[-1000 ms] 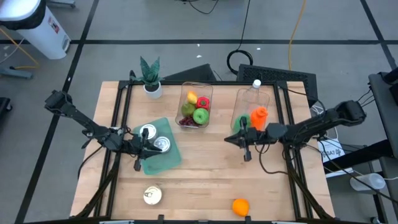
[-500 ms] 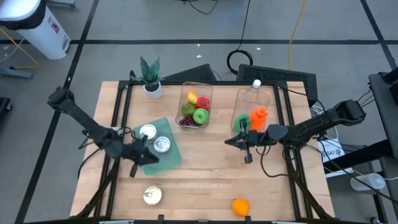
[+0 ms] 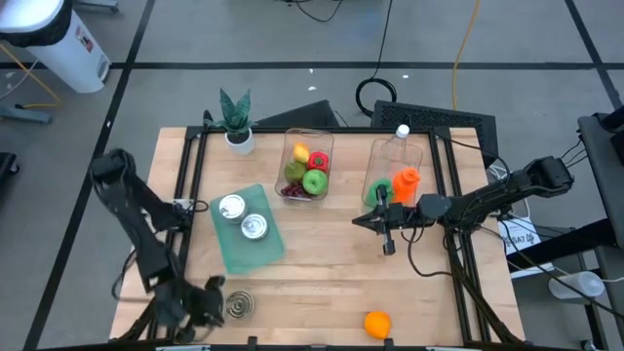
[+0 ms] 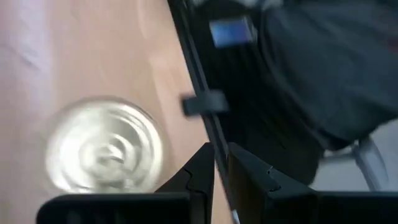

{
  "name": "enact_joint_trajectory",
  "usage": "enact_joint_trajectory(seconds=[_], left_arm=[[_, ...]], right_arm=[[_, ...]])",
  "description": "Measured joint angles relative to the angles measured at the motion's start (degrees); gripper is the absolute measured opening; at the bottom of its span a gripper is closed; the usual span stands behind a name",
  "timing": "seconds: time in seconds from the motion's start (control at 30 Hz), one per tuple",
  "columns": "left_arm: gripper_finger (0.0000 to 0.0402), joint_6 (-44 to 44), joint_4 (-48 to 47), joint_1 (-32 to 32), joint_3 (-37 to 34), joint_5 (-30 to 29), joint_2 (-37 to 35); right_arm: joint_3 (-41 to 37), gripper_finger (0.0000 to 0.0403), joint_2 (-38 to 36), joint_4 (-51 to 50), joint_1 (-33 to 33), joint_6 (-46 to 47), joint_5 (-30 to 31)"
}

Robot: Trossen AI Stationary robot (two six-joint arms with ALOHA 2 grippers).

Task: Pick & Place Food Item
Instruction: Adjust the blue and pink tuna can

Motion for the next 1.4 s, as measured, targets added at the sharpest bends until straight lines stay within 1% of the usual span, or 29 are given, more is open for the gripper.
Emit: enact_joint_trajectory(seconds=[0.13,0.23,0.3,0.37,0.5,0.63,0.73,0.97,1.13,1.17,1.27,1.33,1.4], left_arm=[[0.0049,-4.6,0.3,-2.4,2.8,2.3,7.5],[0.0049,-8.8,0.2,-2.8,3.2,4.7,11.0],[0.0049,-10.4,-0.2,-2.6,3.3,4.9,12.3],[0.0049,-10.2,-1.0,-1.9,3.3,4.4,12.8],[0.0049,-9.6,-1.6,1.1,3.3,3.4,12.8],[0.0049,-6.2,-2.7,4.5,3.3,5.0,12.9],[0.0049,-2.0,-2.3,7.2,3.3,7.6,14.2],[0.0049,4.2,-1.1,13.0,3.4,8.8,17.0],[0.0049,8.1,-1.7,16.6,3.3,8.3,17.2],[0.0049,8.1,-1.6,16.9,3.3,9.1,17.2],[0.0049,8.0,-1.6,17.2,3.3,14.7,16.6],[0.0049,6.5,-1.2,16.6,3.3,19.2,15.9],[0.0049,4.9,-1.9,15.6,3.3,22.0,15.2]], right_arm=[[0.0,0.0002,0.0,0.2,0.0,-0.2,0.0],[0.0,0.0002,0.0,0.2,0.0,-0.2,0.0],[0.0,0.0002,0.0,0.4,0.0,-0.2,0.0],[0.0,0.0002,0.0,0.4,0.0,-0.2,0.0],[0.0,0.0002,0.0,0.4,0.0,-0.2,0.0],[0.0,0.0002,0.0,0.4,0.0,-0.2,0.0],[0.0,0.0002,0.0,0.4,0.0,-0.2,0.0],[0.0,0.0002,0.0,0.0,0.0,-0.2,0.0],[0.0,0.0002,0.0,0.0,0.0,-0.2,0.0],[0.0,0.0002,0.0,0.0,0.0,-0.2,0.0],[0.0,0.0002,0.0,0.0,0.0,-0.2,0.0],[0.0,0.0002,0.0,-0.1,0.0,-0.2,0.0],[0.0,0.0002,0.0,-0.1,0.0,-0.2,0.0]])
